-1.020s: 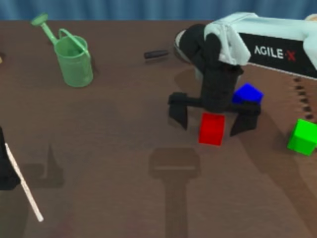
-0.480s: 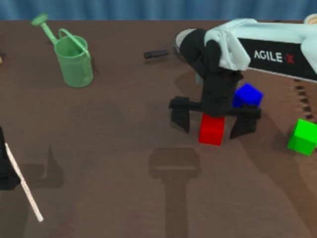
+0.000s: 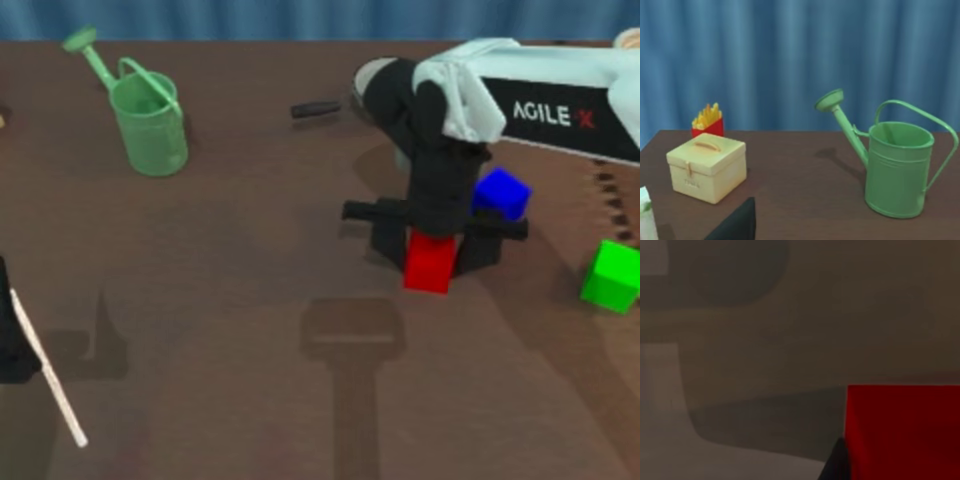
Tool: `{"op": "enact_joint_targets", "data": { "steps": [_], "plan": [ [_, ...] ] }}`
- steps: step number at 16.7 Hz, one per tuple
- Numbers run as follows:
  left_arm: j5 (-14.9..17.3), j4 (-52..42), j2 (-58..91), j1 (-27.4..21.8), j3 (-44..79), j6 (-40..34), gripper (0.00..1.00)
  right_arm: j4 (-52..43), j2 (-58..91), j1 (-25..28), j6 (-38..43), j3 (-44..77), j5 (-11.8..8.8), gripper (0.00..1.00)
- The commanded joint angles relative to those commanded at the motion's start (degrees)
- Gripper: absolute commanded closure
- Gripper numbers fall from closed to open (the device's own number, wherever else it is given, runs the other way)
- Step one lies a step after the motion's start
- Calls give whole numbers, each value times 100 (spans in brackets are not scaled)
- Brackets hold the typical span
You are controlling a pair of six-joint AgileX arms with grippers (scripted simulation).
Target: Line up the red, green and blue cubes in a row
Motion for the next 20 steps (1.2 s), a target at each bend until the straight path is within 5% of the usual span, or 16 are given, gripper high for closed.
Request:
{"op": "enact_joint_targets", "data": {
  "steps": [3, 13, 20],
  "plan": [
    [0, 0, 0, 0, 0, 0, 0, 0, 0, 0, 0, 0, 0, 100],
    [0, 0, 0, 0, 0, 0, 0, -189, -188, -10, -52, 116, 81, 100],
    [0, 0, 0, 0, 0, 0, 0, -1434, -533, 27, -61, 996, 78, 100]
  ]
}}
